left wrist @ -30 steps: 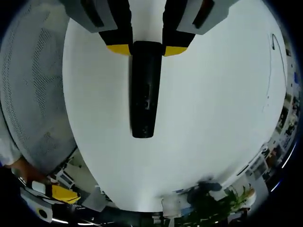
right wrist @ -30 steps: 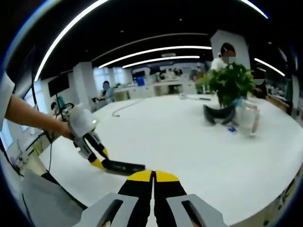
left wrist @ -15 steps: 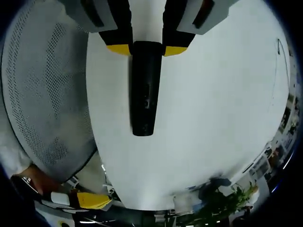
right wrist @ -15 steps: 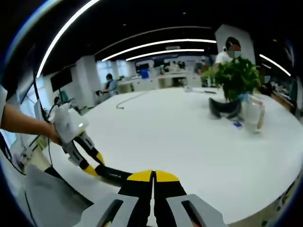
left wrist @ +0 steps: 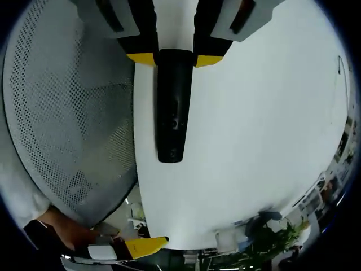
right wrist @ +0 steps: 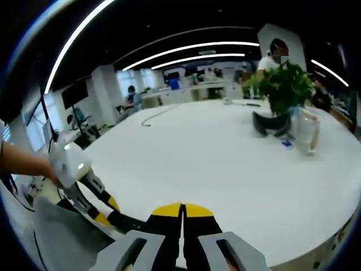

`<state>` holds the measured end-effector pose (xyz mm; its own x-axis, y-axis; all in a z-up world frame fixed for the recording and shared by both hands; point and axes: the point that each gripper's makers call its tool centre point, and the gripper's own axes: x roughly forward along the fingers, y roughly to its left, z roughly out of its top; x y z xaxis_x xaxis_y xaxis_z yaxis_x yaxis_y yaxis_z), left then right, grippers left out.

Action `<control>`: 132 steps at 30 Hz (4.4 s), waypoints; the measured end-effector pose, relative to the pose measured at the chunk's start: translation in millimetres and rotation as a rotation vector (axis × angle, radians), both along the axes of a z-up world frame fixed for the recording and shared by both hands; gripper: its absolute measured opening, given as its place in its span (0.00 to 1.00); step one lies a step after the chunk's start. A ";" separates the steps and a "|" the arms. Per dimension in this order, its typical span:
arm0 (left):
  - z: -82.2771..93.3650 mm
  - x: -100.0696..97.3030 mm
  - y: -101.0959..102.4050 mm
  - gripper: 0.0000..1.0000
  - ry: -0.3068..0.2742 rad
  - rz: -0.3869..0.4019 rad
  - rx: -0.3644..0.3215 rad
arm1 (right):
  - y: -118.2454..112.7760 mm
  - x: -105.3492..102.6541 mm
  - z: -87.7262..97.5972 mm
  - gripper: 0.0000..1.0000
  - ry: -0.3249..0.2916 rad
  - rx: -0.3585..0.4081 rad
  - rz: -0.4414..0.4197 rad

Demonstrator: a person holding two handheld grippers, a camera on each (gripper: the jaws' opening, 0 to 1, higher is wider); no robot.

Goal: Press the specified remote control buttons in sequence, fully releasing each button before pressing the next.

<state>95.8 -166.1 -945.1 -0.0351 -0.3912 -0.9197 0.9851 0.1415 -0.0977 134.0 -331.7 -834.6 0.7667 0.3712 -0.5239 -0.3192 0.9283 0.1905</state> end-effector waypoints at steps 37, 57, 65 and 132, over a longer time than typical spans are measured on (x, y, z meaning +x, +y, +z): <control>-4.5 -15.0 -2.7 0.24 -0.156 0.148 -0.165 | 53.1 -23.1 -93.6 0.00 0.710 0.109 0.180; -4.0 -14.0 -5.4 0.25 -0.163 0.248 -0.271 | 55.9 -22.9 -104.7 0.00 0.759 0.163 0.163; -4.4 -14.4 -2.2 0.25 -0.163 0.263 -0.250 | 55.7 -21.5 -105.8 0.00 0.764 0.185 0.139; -3.1 -13.0 -6.2 0.25 -0.172 0.236 -0.297 | 65.1 -21.4 -103.7 0.00 0.681 0.134 0.206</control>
<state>82.9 -172.2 -948.2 0.2314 -0.6190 -0.7505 0.9345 0.3560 -0.0054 112.6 -266.7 -938.2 0.1933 0.5676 -0.8003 -0.2551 0.8167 0.5176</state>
